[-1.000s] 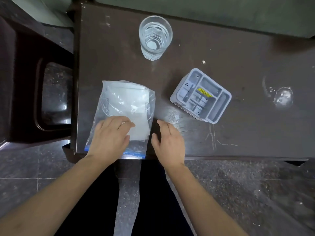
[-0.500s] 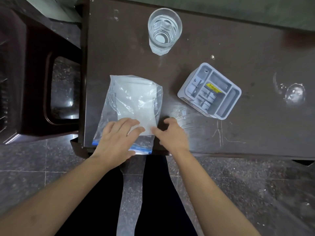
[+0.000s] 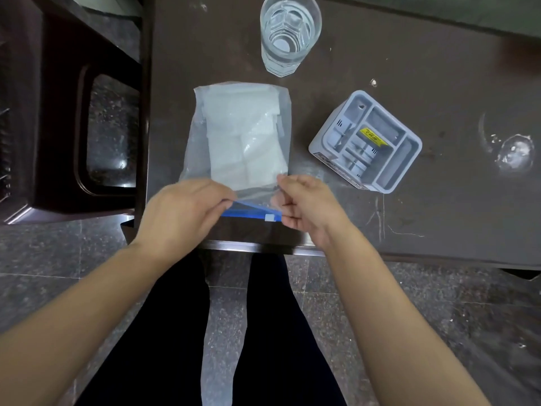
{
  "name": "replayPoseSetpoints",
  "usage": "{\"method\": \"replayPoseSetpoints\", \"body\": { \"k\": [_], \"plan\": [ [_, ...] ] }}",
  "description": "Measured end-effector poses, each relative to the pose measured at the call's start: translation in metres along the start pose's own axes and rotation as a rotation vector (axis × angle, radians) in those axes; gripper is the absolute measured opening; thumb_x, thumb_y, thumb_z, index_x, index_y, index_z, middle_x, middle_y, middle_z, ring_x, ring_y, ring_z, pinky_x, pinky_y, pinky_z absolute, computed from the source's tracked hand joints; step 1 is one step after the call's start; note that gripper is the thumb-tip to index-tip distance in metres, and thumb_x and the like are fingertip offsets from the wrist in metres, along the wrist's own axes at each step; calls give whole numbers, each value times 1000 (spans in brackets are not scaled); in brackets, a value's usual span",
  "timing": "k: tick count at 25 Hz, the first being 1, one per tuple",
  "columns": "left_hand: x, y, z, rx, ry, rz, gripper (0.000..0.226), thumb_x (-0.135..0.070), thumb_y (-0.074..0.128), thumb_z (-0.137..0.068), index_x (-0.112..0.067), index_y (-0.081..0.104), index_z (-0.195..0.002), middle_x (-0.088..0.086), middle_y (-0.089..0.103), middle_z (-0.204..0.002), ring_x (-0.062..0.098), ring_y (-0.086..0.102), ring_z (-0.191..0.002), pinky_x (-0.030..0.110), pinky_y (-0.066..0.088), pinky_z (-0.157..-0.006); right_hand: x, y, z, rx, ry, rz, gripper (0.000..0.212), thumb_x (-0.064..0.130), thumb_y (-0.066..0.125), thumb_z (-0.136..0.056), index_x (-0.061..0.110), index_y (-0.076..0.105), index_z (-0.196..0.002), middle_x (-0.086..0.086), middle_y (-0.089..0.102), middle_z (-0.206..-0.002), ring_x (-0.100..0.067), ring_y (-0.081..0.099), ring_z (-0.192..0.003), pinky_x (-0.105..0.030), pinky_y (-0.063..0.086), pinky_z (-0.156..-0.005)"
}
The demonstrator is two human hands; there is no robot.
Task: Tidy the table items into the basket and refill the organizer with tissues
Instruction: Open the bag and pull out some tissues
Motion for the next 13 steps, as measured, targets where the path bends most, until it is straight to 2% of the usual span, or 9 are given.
{"method": "replayPoseSetpoints", "body": {
  "k": [2,4,5,6,7,9,11,13],
  "plan": [
    [1,-14,-10,-48,-56,54,22,-27,47,-88,-18,67,-92,-2,69,-85,23,64,-77,33,52,-64,12,-5,10,20,-14,5,24,44,59,-89,24,56,-102,3,71,-85,-9,63,-64,-23,49,-57],
    [0,-23,-18,-120,-129,143,19,-22,52,-88,-18,67,-98,-2,67,-89,17,59,-79,30,50,-69,19,-2,20,59,-58,21,58,44,68,-82,28,41,-131,3,68,-108,-11,70,-83,-27,52,-65],
    [-2,-25,-21,-150,-160,188,19,-20,54,-88,-17,67,-101,-3,66,-91,14,57,-79,28,49,-71,21,1,24,63,-98,37,71,38,72,-79,31,31,-137,3,68,-107,-10,70,-86,-27,52,-68],
    [-6,-26,-25,-172,-175,223,19,-18,55,-89,-18,66,-103,-4,65,-91,14,57,-79,28,48,-71,22,3,26,39,-157,47,76,31,74,-79,32,28,-139,2,69,-100,-8,70,-84,-24,50,-67],
    [-10,-26,-27,-183,-175,246,19,-17,56,-89,-18,66,-104,-4,65,-92,14,57,-79,29,48,-71,24,2,27,-17,-226,45,70,23,74,-80,27,32,-136,-1,68,-92,-9,69,-76,-19,49,-62],
    [-20,-20,-28,-177,-164,259,18,-17,59,-86,-19,66,-103,-4,65,-89,15,59,-76,32,51,-68,30,-3,27,-156,-329,-29,40,6,66,-85,9,49,-121,-6,65,-83,-11,62,-60,-11,42,-49],
    [-23,-14,-26,-173,-165,225,20,-19,62,-81,-21,66,-101,-5,64,-90,15,60,-77,35,52,-68,30,-7,24,-209,-364,-128,20,-2,58,-85,9,56,-102,-4,62,-76,-9,55,-51,-10,39,-44],
    [-19,-9,-22,-155,-184,150,26,-23,62,-76,-24,66,-102,-5,64,-96,18,61,-84,37,53,-70,30,-4,22,-187,-365,-150,22,-3,56,-84,15,56,-96,0,58,-71,-5,50,-49,-11,39,-45]
  ]
}}
Point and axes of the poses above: each hand's wrist, its own z-axis away from the middle knuckle, its own y-axis out of the palm, x = y × z, the point moved 10 cm from there along -z, towards the middle knuckle
